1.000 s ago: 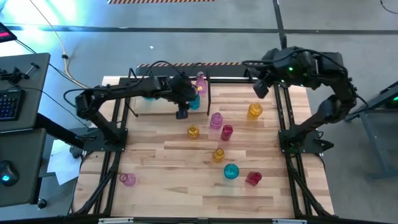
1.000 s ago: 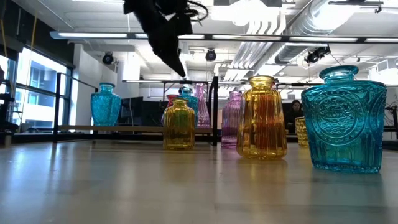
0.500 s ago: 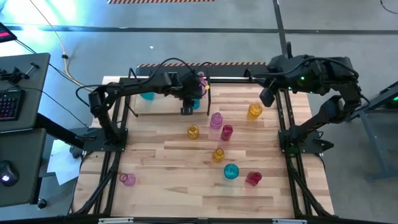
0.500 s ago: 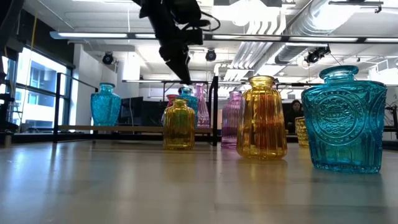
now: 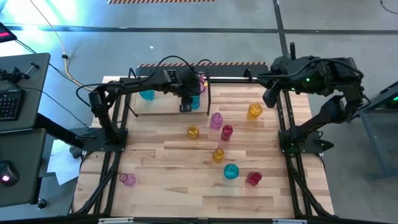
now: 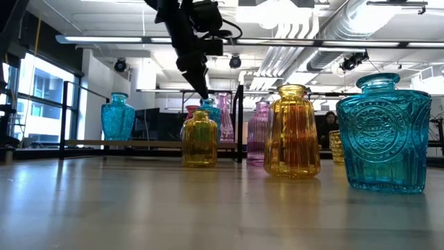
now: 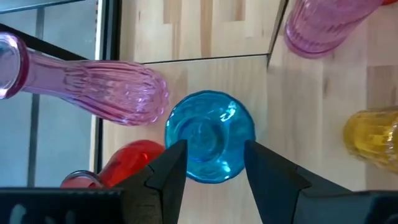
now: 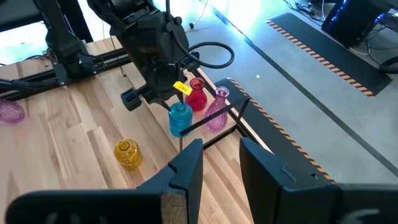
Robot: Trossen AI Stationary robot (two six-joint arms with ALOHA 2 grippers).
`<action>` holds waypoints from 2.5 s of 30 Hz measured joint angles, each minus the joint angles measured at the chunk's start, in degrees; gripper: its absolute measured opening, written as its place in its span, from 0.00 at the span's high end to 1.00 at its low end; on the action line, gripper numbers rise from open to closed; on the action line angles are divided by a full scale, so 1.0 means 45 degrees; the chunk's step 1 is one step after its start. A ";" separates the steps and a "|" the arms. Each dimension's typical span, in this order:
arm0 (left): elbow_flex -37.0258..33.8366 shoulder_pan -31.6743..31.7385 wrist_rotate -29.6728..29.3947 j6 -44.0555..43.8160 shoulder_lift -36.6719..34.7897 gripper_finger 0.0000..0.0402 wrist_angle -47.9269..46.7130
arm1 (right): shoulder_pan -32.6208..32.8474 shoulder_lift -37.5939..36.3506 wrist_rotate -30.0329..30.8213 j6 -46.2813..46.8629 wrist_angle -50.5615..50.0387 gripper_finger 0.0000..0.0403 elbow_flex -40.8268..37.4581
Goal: Sort vases onto shelf
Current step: Put the top blue vase on the shelf aligned with the other blue vase
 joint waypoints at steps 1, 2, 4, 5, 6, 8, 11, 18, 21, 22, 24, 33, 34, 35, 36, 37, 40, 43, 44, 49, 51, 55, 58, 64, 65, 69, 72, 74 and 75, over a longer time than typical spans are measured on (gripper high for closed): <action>0.0000 0.0007 0.0094 -0.0077 0.0000 0.62 0.0000 | 0.0000 0.0000 0.0000 -0.0003 0.0000 0.78 0.0000; -0.0005 0.0002 0.0148 -0.0161 0.0000 0.62 0.0000 | 0.0000 0.0000 0.0000 -0.0004 0.0000 0.78 0.0000; 0.0000 0.0002 0.0312 -0.0233 0.0000 0.62 0.0000 | 0.0000 0.0000 0.0000 -0.0018 0.0000 0.78 0.0000; 0.0000 0.0002 0.0417 -0.0258 0.0000 0.62 0.0000 | 0.0000 0.0000 -0.0005 -0.0022 0.0000 0.78 0.0000; 0.0000 0.0002 0.0473 -0.0261 0.0000 0.62 -0.0002 | 0.0000 0.0000 -0.0005 -0.0022 0.0000 0.78 0.0000; -0.0001 0.0002 0.0472 -0.0264 0.0000 0.62 0.0000 | 0.0000 0.0000 -0.0005 -0.0008 0.0000 0.78 0.0000; -0.0005 0.0002 0.0502 -0.0300 0.0000 0.62 -0.0005 | 0.0000 0.0000 -0.0005 -0.0008 0.0000 0.78 0.0000; 0.0000 0.0070 0.0828 -0.0306 0.0016 0.65 -0.0005 | 0.0000 0.0000 -0.0010 0.0021 0.0000 0.78 0.0000; -0.0009 0.0084 0.0813 -0.0312 0.0068 0.66 -0.0021 | 0.0000 0.0000 -0.0015 0.0031 0.0000 0.78 0.0000; -0.0018 0.0085 0.0813 -0.0295 0.0068 0.67 -0.0024 | 0.0000 0.0000 -0.0015 0.0036 0.0000 0.78 0.0000; -0.0024 0.0085 0.0811 -0.0300 0.0141 0.67 -0.0014 | 0.0000 0.0000 -0.0015 0.0041 0.0000 0.78 0.0000; 0.0008 0.0167 0.0810 -0.0391 0.0562 0.67 0.0083 | 0.0000 0.0000 -0.0029 0.0332 0.0000 0.78 0.0000; 0.0010 0.0167 0.0784 -0.0391 0.0563 0.67 0.0083 | 0.0000 0.0000 -0.0029 0.0332 0.0000 0.78 0.0000; 0.0010 0.0167 0.0741 -0.0392 0.0568 0.68 0.0083 | 0.0000 0.0000 -0.0029 0.0341 0.0000 0.78 0.0000; 0.0005 0.0167 0.0722 -0.0392 0.0568 0.68 0.0081 | 0.0000 0.0000 -0.0029 0.0347 0.0000 0.78 0.0000; 0.0005 0.0169 0.0730 -0.0397 0.0568 0.69 0.0066 | 0.0000 0.0000 -0.0029 0.0342 0.0000 0.78 0.0000; 0.0000 0.0254 0.0755 -0.0564 0.0496 0.73 -0.0216 | 0.0000 0.0000 -0.0029 0.0353 0.0000 0.78 0.0000; 0.0010 0.0336 0.0721 -0.0969 0.0404 0.81 -0.0650 | 0.0000 0.0000 -0.0029 0.0352 0.0000 0.78 0.0000; 0.0010 0.0352 0.0718 -0.1099 0.0362 0.84 -0.0950 | 0.0000 0.0000 -0.0029 0.0352 0.0000 0.78 0.0000; -0.0005 0.0466 0.0754 -0.1407 0.0198 0.97 -0.1800 | 0.0000 0.0000 0.0075 0.0337 0.0000 0.78 0.0000; -0.0018 0.0527 0.0695 -0.1537 0.0079 0.97 -0.2070 | 0.0000 0.0001 0.0083 0.0337 0.0000 0.78 0.0000; -0.0076 0.0595 0.0482 -0.1721 -0.0215 0.96 -0.2682 | 0.0000 0.0000 0.0087 0.0337 0.0000 0.78 0.0000; -0.0097 0.0658 0.0237 -0.1781 -0.0487 0.97 -0.3546 | 0.0000 0.0005 0.0090 0.0332 0.0000 0.78 0.0000; -0.0097 0.0872 -0.0061 -0.1962 -0.0668 0.97 -0.4948 | 0.0000 0.0005 0.0097 0.0264 0.0000 0.78 0.0000; -0.0090 0.0929 -0.0074 -0.1978 -0.0670 0.97 -0.5050 | 0.0000 0.0004 0.0097 0.0259 0.0000 0.78 0.0000; -0.0083 0.1003 -0.0065 -0.2192 -0.0685 0.97 -0.5319 | 0.0000 0.0005 0.0087 0.0250 0.0000 0.78 0.0000; -0.0087 0.1017 0.0075 -0.2387 -0.0841 0.97 -0.5480 | 0.0000 0.0001 0.0045 0.0274 0.0000 0.78 0.0000; -0.0087 0.1013 0.0081 -0.2633 -0.1149 0.97 -0.5469 | 0.0000 0.0005 -0.0005 0.0274 0.0000 0.78 0.0000; -0.0087 0.1004 0.0080 -0.2763 -0.1367 0.97 -0.5366 | 0.0000 0.0005 -0.0009 0.0274 0.0000 0.78 0.0000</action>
